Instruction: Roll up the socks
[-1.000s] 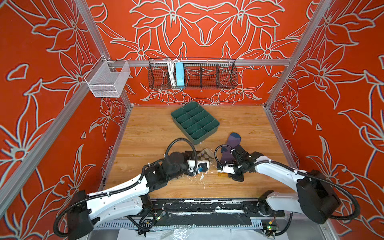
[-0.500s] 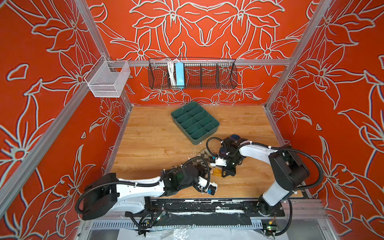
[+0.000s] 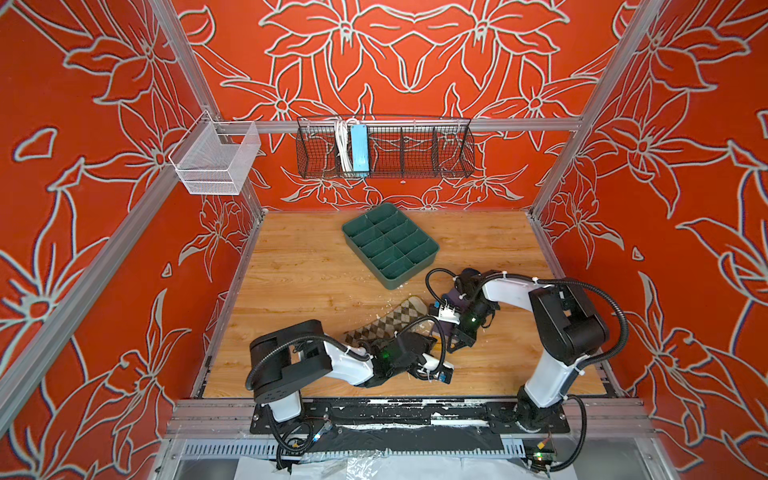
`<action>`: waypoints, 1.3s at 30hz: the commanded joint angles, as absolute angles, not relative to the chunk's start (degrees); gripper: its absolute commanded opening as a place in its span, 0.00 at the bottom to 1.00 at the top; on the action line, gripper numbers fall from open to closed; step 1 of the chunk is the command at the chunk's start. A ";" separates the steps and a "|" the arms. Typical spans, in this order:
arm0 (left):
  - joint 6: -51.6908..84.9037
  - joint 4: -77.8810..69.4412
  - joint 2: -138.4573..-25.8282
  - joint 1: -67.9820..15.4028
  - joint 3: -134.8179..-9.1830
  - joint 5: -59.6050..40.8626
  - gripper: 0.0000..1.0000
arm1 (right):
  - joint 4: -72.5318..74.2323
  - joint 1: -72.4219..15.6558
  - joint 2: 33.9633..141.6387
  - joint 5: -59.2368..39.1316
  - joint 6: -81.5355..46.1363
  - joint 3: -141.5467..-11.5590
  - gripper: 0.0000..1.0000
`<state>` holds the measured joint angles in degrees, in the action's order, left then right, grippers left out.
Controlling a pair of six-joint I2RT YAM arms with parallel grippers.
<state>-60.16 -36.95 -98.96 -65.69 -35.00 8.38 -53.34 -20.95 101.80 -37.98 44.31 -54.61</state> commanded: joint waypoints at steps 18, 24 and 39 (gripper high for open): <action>-45.99 -22.28 -104.63 -64.17 -44.69 10.73 0.00 | -54.15 -20.21 99.78 -37.99 44.74 -55.60 0.00; -36.36 -1.86 -104.30 -61.88 -55.88 7.58 0.00 | -54.71 -20.22 94.65 -35.52 43.58 -54.45 0.10; -38.70 11.73 -103.46 -60.80 -62.38 -7.08 0.00 | -43.03 -3.41 67.76 -20.30 32.85 -54.76 0.59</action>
